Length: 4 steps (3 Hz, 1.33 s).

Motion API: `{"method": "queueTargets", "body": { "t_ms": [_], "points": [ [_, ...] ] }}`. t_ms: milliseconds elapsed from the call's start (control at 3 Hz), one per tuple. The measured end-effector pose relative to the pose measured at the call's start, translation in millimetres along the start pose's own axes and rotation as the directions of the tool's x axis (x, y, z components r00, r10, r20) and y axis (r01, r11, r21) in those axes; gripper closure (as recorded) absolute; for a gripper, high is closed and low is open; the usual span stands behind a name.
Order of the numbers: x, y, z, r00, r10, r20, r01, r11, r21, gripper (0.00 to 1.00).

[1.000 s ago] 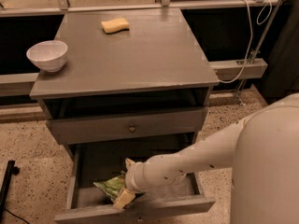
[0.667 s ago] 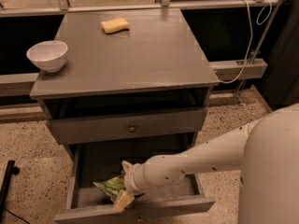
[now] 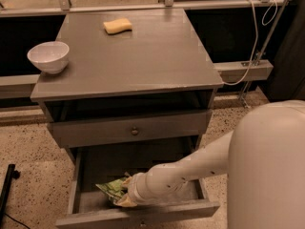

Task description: Pick green jalapeno chip bag from middle drawer and place on counter

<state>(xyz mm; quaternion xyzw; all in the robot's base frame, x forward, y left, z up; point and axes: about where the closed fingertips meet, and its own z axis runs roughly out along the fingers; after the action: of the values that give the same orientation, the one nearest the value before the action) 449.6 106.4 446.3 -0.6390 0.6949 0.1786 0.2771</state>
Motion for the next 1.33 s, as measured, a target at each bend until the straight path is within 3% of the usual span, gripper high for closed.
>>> {"method": "queueTargets", "body": {
  "t_ms": [333, 667, 1000, 1333],
  "points": [
    [-13.0, -0.7, 2.0, 0.995, -0.062, 0.079, 0.061, 0.9980, 0.015, 0.81],
    [-48.3, -8.6, -9.5, 0.949, -0.248, 0.197, 0.245, 0.9688, 0.039, 1.00],
    [-93.0, -7.0, -70.2, 0.852, -0.416, 0.317, 0.410, 0.9077, 0.088, 1.00],
    [-144.2, 2.5, -157.0, 0.742, -0.569, 0.355, 0.549, 0.8194, 0.164, 1.00]
  ]
}}
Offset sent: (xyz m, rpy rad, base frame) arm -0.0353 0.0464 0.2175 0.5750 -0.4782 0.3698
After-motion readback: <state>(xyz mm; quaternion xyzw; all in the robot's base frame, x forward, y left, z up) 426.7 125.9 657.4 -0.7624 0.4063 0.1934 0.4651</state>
